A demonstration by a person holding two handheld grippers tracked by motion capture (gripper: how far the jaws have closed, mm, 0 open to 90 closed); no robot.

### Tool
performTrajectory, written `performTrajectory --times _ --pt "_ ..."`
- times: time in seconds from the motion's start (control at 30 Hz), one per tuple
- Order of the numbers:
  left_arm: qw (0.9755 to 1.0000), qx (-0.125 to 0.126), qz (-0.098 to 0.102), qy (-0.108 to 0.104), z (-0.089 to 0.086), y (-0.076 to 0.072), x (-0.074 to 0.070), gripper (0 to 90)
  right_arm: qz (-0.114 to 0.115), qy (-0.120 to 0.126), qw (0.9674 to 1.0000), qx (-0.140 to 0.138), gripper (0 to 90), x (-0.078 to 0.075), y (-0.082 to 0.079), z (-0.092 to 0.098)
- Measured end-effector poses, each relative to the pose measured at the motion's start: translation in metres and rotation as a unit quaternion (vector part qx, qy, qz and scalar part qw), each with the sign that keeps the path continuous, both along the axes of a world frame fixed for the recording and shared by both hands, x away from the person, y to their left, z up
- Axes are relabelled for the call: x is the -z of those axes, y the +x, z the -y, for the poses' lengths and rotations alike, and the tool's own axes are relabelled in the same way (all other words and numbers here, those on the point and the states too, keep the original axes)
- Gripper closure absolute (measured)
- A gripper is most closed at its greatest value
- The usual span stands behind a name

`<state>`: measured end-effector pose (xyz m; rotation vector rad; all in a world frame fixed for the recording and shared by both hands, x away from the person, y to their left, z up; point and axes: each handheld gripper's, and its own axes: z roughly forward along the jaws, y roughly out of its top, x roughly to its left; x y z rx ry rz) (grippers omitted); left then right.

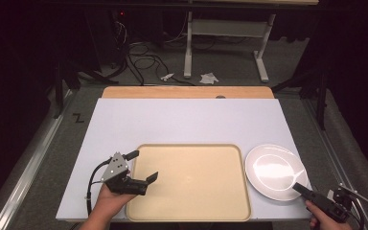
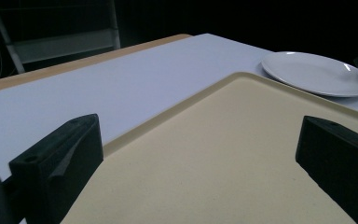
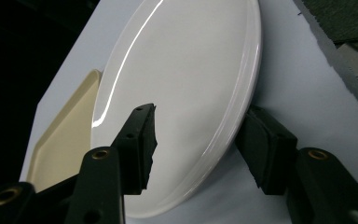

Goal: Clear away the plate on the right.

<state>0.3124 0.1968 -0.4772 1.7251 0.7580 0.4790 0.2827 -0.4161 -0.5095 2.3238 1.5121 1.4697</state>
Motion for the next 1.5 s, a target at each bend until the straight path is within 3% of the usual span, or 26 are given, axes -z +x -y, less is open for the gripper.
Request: performTrajectory --times 0.1,0.27,0.47,0.83,1.17,1.5 --pt "1.0000 0.002 0.001 0.000 0.000 0.000 0.000 1.6 -0.006 -0.006 1.0000 0.005 56.7 0.000 0.000 0.001" --pt "1.0000 0.003 0.003 0.002 0.000 -0.001 0.000 1.7 -0.010 0.013 0.9998 0.009 63.4 0.003 0.000 0.006" --pt "1.0000 0.003 0.004 0.001 0.000 -0.002 -0.001 1.7 -0.017 0.019 0.9996 0.010 78.6 0.008 0.001 0.010" --pt "0.9999 0.004 0.006 0.009 0.001 -0.003 0.000 1.7 -0.022 0.053 0.9982 0.017 83.0 0.009 0.002 0.013" --pt "0.9999 0.002 0.008 0.014 -0.002 -0.006 -0.001 1.7 0.025 0.066 0.9969 0.035 88.9 -0.005 0.002 0.013" --pt "0.9999 -0.006 0.010 0.010 -0.007 -0.009 -0.001 1.7 0.033 0.073 0.9957 0.046 89.0 -0.009 0.004 0.016"
